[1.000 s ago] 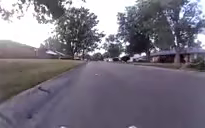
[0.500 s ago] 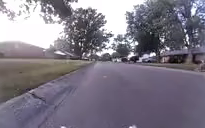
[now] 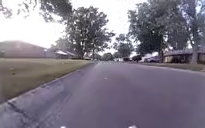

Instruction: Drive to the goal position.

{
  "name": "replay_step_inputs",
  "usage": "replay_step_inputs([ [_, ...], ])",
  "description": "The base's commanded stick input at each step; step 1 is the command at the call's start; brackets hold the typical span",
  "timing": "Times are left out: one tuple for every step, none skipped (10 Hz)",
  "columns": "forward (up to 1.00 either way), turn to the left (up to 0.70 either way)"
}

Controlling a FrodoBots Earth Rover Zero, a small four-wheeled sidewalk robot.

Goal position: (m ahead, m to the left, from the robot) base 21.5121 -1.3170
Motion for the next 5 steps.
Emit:
replay_step_inputs([
  [1.00, 0.00],
  [1.00, 0.00],
  [1.00, 0.00],
  [1.00, 0.00],
  [1.00, 0.00],
])
